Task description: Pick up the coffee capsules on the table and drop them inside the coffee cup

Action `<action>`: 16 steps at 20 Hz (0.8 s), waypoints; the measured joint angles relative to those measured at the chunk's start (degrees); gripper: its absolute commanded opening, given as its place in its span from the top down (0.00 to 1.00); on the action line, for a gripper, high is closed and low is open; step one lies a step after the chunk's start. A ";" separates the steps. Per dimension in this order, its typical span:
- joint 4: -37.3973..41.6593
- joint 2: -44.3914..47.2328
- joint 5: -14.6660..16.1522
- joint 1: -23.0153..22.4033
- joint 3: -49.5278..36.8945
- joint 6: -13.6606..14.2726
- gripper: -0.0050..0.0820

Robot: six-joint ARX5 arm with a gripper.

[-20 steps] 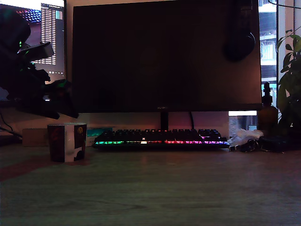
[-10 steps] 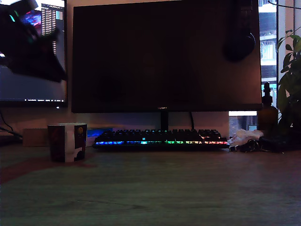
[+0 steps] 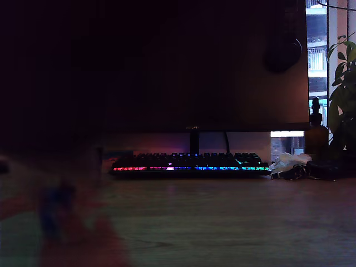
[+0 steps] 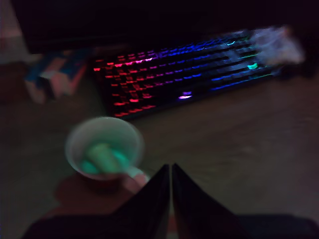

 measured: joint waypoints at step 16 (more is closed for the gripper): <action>-6.01 -1.46 -3.74 -2.75 -0.90 -0.98 0.96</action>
